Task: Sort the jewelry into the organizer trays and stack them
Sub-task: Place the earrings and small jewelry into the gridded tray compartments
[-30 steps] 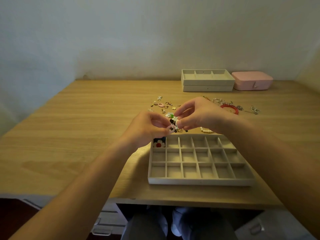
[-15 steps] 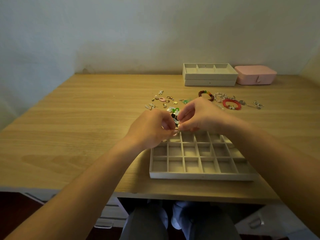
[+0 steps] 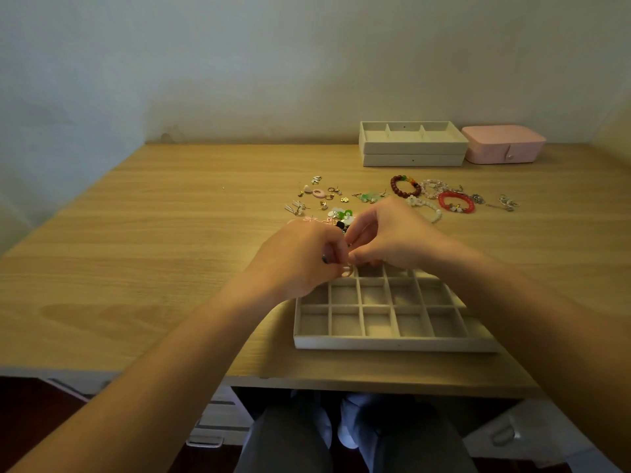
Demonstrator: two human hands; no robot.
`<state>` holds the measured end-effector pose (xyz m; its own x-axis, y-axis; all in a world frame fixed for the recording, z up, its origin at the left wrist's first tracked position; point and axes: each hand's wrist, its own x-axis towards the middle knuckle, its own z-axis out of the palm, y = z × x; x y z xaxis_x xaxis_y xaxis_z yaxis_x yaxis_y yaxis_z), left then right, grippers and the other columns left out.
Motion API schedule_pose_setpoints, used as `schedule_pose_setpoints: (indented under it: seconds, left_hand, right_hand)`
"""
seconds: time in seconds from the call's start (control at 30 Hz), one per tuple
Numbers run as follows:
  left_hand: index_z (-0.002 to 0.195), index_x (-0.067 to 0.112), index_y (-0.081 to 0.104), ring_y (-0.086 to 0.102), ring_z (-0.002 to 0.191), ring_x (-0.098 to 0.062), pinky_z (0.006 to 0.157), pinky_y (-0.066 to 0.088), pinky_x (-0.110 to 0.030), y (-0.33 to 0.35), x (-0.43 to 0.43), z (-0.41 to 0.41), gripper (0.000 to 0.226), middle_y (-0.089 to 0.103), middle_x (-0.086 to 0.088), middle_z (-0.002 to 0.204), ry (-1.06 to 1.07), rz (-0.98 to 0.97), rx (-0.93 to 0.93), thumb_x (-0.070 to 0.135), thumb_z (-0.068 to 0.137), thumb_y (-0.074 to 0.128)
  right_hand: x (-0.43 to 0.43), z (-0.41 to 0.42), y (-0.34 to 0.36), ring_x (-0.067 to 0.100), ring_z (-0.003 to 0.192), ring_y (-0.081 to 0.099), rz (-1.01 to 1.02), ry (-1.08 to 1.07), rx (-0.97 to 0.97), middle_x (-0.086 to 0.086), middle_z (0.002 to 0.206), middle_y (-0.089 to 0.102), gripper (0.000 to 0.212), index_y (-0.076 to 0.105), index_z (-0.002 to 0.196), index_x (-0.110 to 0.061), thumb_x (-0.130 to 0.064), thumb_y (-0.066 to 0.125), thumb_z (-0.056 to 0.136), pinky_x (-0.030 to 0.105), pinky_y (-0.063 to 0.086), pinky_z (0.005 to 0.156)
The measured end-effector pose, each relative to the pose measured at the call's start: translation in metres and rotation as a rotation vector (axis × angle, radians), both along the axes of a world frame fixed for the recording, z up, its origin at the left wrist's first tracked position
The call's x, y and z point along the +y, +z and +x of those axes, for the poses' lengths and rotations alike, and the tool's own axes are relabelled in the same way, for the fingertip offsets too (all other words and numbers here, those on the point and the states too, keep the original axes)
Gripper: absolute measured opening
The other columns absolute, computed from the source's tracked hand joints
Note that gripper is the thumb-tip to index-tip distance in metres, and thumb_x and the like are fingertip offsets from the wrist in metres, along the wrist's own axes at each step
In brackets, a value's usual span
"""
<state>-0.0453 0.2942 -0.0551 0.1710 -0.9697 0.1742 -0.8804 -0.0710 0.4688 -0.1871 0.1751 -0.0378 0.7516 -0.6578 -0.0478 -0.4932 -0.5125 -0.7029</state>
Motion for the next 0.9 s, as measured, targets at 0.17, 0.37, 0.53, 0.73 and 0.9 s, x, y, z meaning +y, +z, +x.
schedule_pose_setpoints:
  seconds: [0.17,0.37,0.53,0.73,0.9]
  left_hand:
    - [0.094,0.040,0.073,0.057,0.095,-0.016,0.073,0.048,-0.033,0.005,0.002,-0.003,0.007,0.070,0.008,0.089,-0.043,-0.021,-0.300,0.038,0.089,0.069]
    - [0.111,0.042,0.074,0.051,0.105,-0.022,0.084,0.047,-0.036,0.005,0.005,-0.005,0.023,0.063,0.006,0.108,-0.119,-0.002,-0.438,0.037,0.097,0.057]
    - [0.109,0.047,0.074,0.044,0.105,-0.020,0.086,0.047,-0.038,0.006,0.010,-0.004,0.027,0.055,0.007,0.111,-0.096,0.023,-0.429,0.033,0.097,0.053]
    - [0.101,0.045,0.077,0.046,0.103,-0.021,0.085,0.048,-0.041,0.002,0.013,0.001,0.027,0.058,0.007,0.111,-0.106,-0.014,-0.393,0.028,0.094,0.057]
    - [0.096,0.044,0.078,0.043,0.105,-0.019,0.090,0.045,-0.040,-0.001,0.011,0.004,0.026,0.057,0.009,0.112,-0.090,-0.014,-0.324,0.028,0.093,0.058]
  right_hand:
    - [0.000,0.002,-0.004,0.008,0.074,0.074,-0.110,0.006,-0.002,-0.003,0.079,0.077,0.022,0.080,0.090,-0.018,-0.012,0.090,0.071,0.038,0.064,0.077]
    - [0.005,0.000,-0.005,0.001,0.073,0.072,-0.167,0.001,-0.024,-0.007,0.082,0.077,0.025,0.081,0.092,-0.020,-0.015,0.093,0.070,0.027,0.063,0.076]
    - [0.011,0.000,-0.011,0.002,0.074,0.072,-0.196,-0.033,-0.043,-0.007,0.080,0.077,0.021,0.081,0.088,-0.019,-0.014,0.092,0.071,0.030,0.063,0.078]
    - [0.018,0.000,-0.016,0.001,0.070,0.069,-0.256,-0.083,-0.090,-0.008,0.076,0.074,0.018,0.078,0.083,-0.022,-0.013,0.091,0.073,0.023,0.058,0.071]
    - [0.020,0.001,-0.019,0.003,0.070,0.068,-0.276,-0.099,-0.103,-0.008,0.075,0.073,0.020,0.076,0.082,-0.022,-0.014,0.091,0.072,0.027,0.059,0.070]
